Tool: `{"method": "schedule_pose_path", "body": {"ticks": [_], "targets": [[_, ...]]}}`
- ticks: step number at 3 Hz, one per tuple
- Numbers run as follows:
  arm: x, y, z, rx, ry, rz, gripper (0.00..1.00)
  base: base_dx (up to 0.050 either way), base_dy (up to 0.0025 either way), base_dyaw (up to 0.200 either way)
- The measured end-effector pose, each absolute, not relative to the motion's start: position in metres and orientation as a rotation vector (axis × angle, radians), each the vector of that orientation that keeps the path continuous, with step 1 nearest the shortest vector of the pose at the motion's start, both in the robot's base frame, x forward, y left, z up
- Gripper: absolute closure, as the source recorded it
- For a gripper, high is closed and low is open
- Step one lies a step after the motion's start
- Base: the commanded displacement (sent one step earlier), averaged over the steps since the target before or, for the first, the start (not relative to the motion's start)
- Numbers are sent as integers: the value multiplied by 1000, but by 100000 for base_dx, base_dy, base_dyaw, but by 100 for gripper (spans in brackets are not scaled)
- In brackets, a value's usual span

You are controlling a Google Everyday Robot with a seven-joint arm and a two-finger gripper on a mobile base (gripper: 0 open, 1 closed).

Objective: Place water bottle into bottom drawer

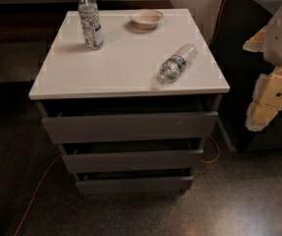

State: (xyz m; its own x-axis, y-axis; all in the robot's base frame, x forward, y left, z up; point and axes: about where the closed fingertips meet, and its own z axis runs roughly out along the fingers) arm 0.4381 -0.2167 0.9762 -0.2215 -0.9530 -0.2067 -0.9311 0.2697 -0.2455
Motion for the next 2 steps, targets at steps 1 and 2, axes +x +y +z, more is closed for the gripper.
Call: {"method": "schedule_pose_path", "body": {"ticks": [1,2], "targets": [[438,-216,976,-1725,2231,-96,0,0,0,0],[438,-204,965,-1729,2217,-56,0,0,0,0]]}}
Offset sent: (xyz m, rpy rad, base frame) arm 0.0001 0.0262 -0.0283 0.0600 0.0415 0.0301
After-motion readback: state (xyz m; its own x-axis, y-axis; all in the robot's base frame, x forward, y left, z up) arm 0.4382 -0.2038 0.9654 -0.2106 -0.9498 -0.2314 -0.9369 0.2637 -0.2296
